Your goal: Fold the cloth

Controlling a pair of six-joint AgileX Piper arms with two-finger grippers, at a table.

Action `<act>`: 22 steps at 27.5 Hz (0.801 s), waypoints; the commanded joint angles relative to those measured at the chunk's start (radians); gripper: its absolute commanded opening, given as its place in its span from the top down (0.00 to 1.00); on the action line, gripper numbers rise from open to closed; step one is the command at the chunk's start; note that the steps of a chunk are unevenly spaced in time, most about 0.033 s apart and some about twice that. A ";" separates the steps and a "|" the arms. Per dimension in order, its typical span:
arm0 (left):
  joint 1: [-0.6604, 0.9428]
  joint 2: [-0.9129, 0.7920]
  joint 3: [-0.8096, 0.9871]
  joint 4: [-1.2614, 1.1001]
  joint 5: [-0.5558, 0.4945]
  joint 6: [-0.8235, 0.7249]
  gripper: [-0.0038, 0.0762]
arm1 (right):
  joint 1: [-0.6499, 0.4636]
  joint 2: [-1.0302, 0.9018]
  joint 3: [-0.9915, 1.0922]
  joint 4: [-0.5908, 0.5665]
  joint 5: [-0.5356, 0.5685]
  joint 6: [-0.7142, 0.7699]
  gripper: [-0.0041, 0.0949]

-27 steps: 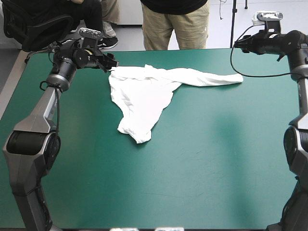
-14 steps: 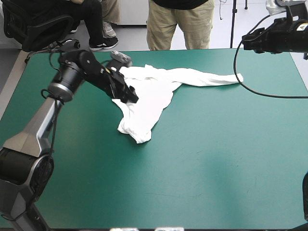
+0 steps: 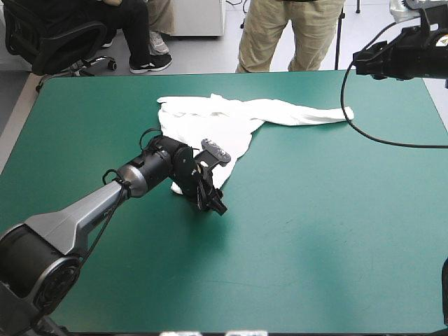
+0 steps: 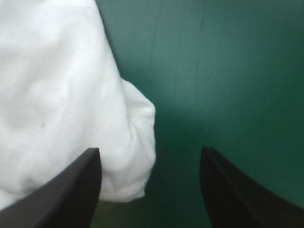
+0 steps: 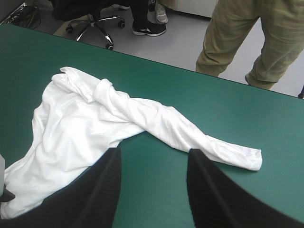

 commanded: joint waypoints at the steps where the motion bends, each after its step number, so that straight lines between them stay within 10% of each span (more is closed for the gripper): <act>1: -0.005 0.003 -0.010 0.055 -0.057 -0.053 0.42 | -0.002 -0.022 -0.019 0.031 -0.056 -0.005 0.54; 5: -0.005 0.061 -0.009 0.075 -0.068 -0.071 0.55 | -0.002 0.006 -0.016 0.016 -0.056 -0.005 0.54; 9: -0.005 0.097 -0.009 0.073 -0.037 -0.068 0.96 | -0.002 0.043 -0.016 -0.060 -0.056 0.007 0.54; 22: -0.005 0.099 -0.009 0.070 -0.016 -0.066 0.96 | -0.002 0.299 -0.016 -0.239 -0.250 0.059 0.52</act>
